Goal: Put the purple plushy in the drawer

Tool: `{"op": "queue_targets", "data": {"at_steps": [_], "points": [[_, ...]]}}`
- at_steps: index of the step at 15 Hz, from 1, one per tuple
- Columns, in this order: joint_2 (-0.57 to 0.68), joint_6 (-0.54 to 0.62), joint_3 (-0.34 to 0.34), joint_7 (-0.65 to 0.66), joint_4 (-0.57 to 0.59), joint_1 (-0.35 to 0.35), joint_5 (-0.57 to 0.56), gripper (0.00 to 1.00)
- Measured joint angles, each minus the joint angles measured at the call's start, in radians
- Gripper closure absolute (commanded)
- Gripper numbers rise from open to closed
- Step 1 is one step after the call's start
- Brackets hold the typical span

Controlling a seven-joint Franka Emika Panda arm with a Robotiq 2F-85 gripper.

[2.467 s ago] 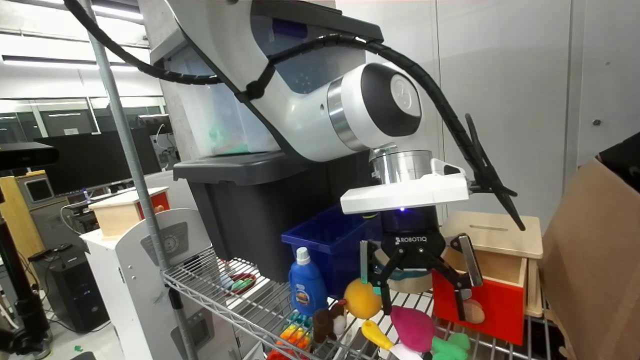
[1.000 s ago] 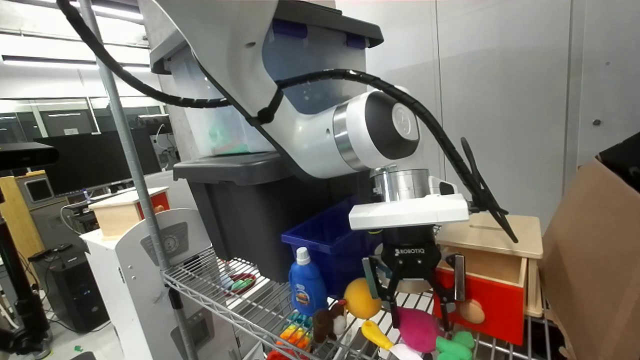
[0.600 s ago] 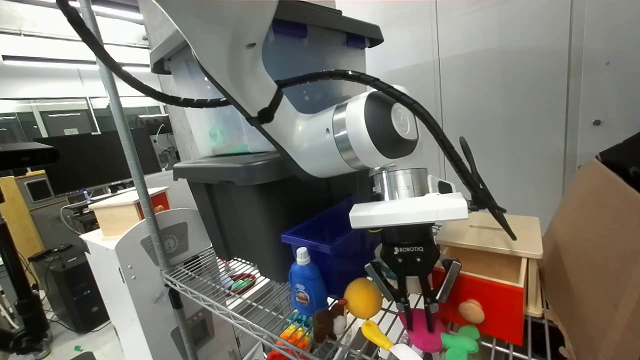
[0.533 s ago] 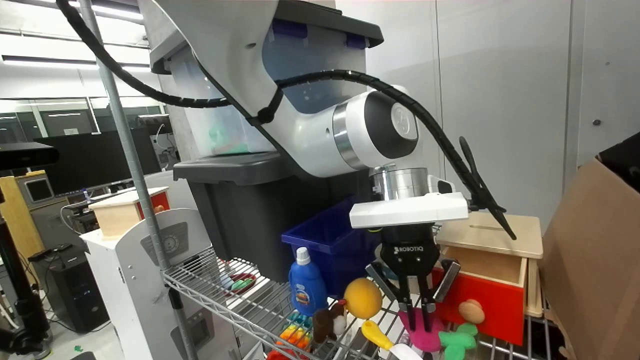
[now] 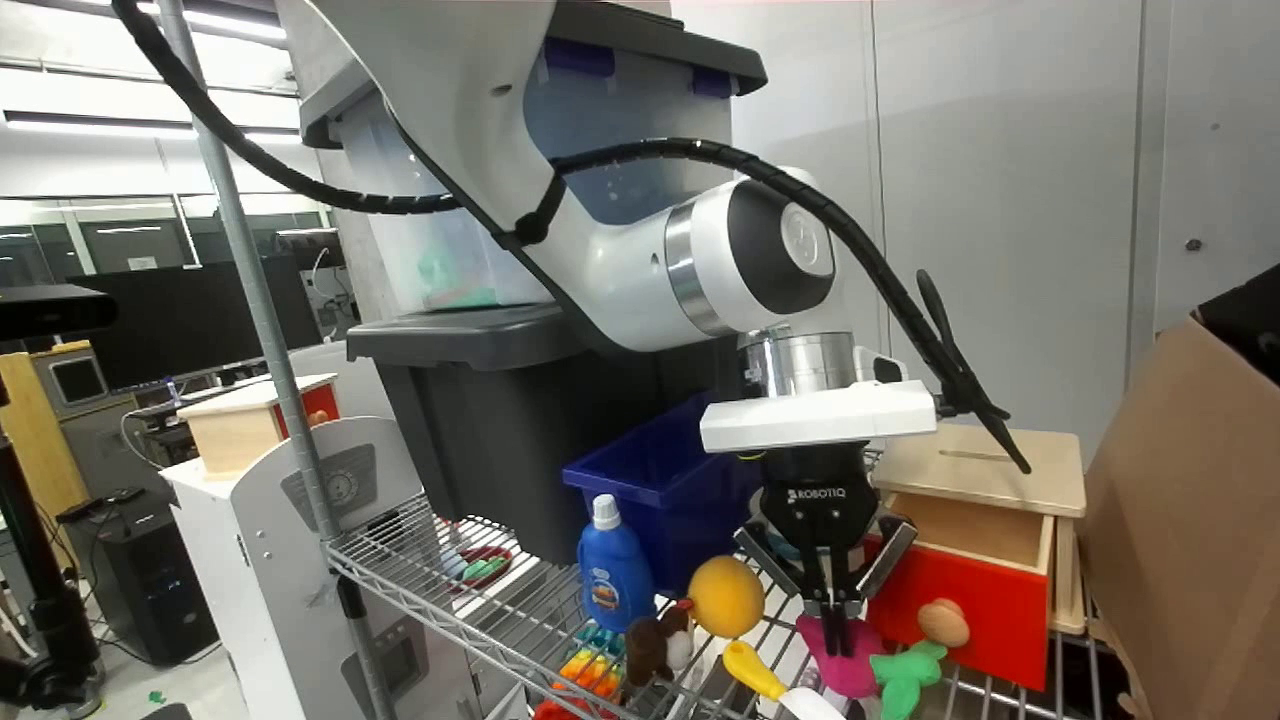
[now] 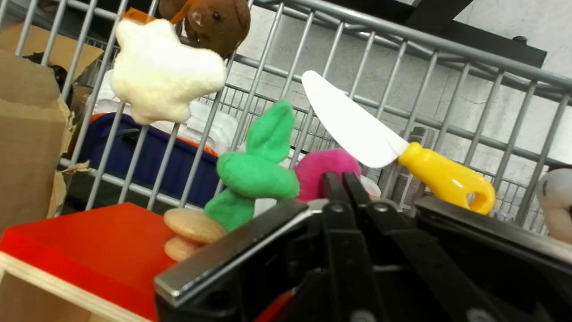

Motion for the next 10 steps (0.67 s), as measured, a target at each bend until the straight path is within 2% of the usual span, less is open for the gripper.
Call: {"op": "queue_targets", "data": {"at_steps": [10], "points": [[-0.009, -0.005, 0.002, 0.000, 0.000, 0.002, 0.000, 0.99]]}}
